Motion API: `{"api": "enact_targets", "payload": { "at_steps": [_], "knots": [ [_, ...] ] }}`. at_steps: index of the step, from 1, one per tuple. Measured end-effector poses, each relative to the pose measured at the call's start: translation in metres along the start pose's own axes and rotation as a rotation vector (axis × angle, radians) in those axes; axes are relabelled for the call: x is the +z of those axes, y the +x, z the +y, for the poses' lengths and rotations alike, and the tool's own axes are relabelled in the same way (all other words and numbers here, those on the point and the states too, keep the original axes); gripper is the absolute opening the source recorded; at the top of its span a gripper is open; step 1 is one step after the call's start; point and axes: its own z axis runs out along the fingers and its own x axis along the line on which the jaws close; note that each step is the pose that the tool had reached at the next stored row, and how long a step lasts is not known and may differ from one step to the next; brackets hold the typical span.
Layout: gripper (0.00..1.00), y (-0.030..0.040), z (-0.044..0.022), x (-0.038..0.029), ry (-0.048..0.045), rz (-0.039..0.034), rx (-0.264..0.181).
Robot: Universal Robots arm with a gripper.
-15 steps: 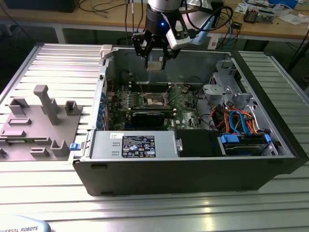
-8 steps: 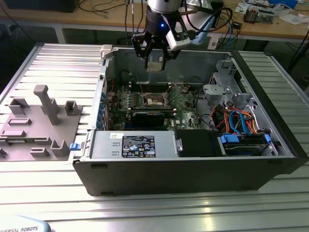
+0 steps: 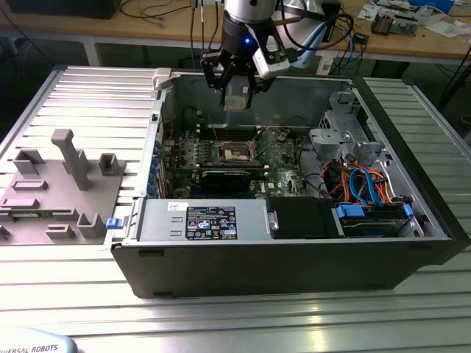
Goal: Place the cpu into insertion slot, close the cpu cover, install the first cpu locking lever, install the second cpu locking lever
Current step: 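Place the cpu into insertion slot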
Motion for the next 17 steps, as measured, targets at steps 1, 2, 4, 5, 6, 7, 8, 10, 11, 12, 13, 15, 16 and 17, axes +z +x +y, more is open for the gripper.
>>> {"api": "enact_targets", "payload": {
  "at_steps": [1,2,4,5,6,7,8,10,11,12,13,15,16,17],
  "knots": [
    [0.54,0.0000,0.0000,0.0003,0.0001,0.0001,0.000],
    [0.54,0.0000,-0.0001,0.0006,0.0002,0.0001,0.000],
    [0.54,-0.0001,-0.0002,0.0016,0.0000,0.0001,0.000],
    [0.54,-0.0001,-0.0002,0.0020,0.0002,0.0001,0.000],
    [0.54,-0.0001,-0.0002,0.0022,0.0001,0.0001,0.000],
    [0.54,-0.0001,-0.0002,0.0024,0.0001,0.0001,0.000],
    [0.54,-0.0001,-0.0003,0.0028,0.0001,0.0000,0.000],
    [0.54,-0.0001,-0.0003,0.0032,0.0002,0.0001,0.000],
    [0.54,-0.0001,-0.0003,0.0033,0.0002,0.0001,0.000],
    [0.54,-0.0001,-0.0003,0.0034,0.0003,0.0002,0.000],
    [0.54,-0.0001,-0.0003,0.0034,0.0003,0.0001,0.000],
    [0.54,-0.0001,-0.0003,0.0035,0.0001,0.0001,0.000],
    [0.54,-0.0001,-0.0003,0.0035,0.0001,0.0001,0.000],
    [0.54,-0.0001,-0.0003,0.0036,0.0001,0.0001,0.000]
  ]
}}
